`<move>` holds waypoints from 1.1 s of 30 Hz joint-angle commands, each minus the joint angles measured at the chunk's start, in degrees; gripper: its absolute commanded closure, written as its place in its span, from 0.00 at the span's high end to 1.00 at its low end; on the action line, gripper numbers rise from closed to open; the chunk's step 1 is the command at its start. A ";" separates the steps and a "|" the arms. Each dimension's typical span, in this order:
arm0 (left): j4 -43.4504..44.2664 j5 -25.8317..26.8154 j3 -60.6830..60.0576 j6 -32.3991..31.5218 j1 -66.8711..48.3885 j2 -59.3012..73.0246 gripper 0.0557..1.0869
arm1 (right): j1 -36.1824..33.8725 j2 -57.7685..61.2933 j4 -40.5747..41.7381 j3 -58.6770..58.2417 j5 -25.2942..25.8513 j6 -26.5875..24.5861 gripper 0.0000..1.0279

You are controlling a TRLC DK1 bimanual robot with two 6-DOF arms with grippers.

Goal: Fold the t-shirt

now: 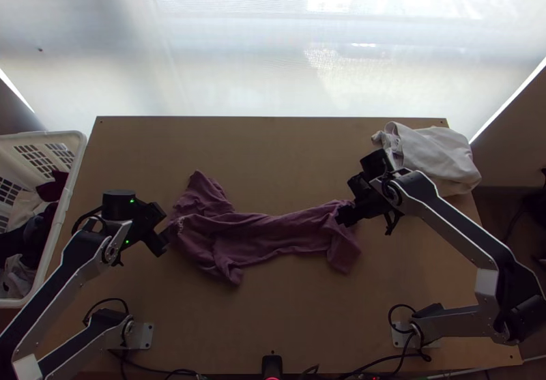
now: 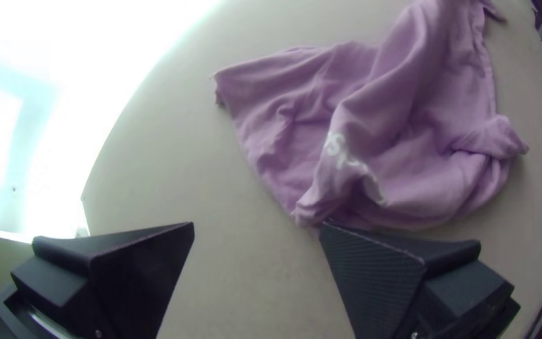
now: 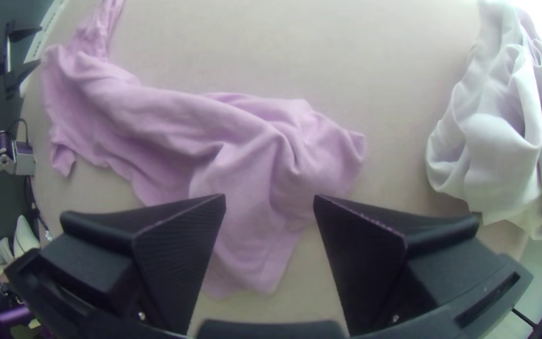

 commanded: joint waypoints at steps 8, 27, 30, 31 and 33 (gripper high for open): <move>-5.42 2.28 7.79 0.90 7.50 -2.65 0.95 | 8.48 -4.85 -10.53 -3.11 0.01 -2.22 0.68; 8.03 2.28 17.55 -4.81 -3.13 23.28 0.95 | 9.63 -6.26 -10.88 -4.60 0.27 -3.63 0.67; 9.70 2.28 19.13 -4.90 -4.80 26.45 0.94 | 9.45 -6.34 -10.44 -4.51 0.97 -3.72 0.67; 10.05 2.28 19.57 -4.99 -5.33 27.32 0.94 | 9.45 -6.26 -10.18 -4.60 1.50 -3.72 0.67; 11.28 2.28 19.83 -4.90 -5.94 28.82 0.93 | 9.19 -6.08 -9.21 -4.60 2.03 -4.07 0.67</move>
